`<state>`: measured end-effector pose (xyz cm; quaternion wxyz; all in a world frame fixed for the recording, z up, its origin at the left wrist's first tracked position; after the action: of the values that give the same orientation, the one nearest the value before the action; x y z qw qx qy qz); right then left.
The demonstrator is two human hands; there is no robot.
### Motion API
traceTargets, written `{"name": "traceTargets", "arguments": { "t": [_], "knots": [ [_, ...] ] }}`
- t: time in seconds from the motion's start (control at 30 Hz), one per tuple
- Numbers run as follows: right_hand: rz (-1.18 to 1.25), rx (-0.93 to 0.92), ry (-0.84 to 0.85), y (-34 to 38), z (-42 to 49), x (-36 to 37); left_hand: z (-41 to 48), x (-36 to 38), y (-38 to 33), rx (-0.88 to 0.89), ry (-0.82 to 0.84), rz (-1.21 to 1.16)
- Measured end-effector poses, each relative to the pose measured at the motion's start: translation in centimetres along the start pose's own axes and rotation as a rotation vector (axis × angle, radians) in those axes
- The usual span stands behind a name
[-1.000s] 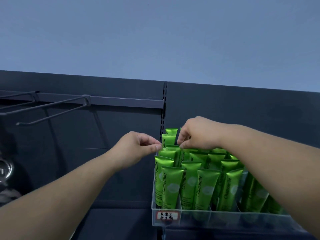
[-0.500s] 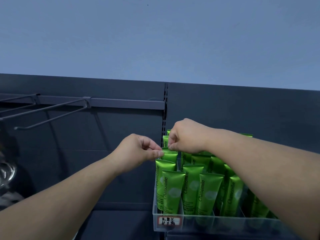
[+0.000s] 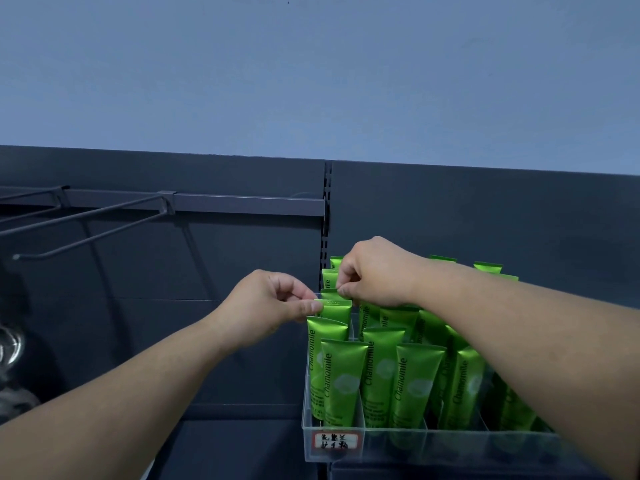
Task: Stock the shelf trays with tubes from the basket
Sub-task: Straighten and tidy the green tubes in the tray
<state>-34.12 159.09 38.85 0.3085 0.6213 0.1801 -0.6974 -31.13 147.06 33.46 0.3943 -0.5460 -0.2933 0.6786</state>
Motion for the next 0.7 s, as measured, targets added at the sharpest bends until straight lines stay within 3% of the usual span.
{"name": "traceTargets", "arguments": {
  "t": [0.7],
  "knots": [
    [0.007, 0.007, 0.028, -0.91, -0.87, -0.68, -0.37, 0.68, -0.41, -0.025, -0.038, -0.030]
  ]
}}
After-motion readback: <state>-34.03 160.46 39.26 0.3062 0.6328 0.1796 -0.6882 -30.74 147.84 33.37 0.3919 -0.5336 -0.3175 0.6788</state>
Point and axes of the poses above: each hand's wrist, its own z-axis towards the middle knuckle, its own x-axis out of the palm, y = z × x, the point moved 9 cm from there along z, towards the middle knuckle, and after that the axes turned 4 degrees about z, right-handed, at the moved point
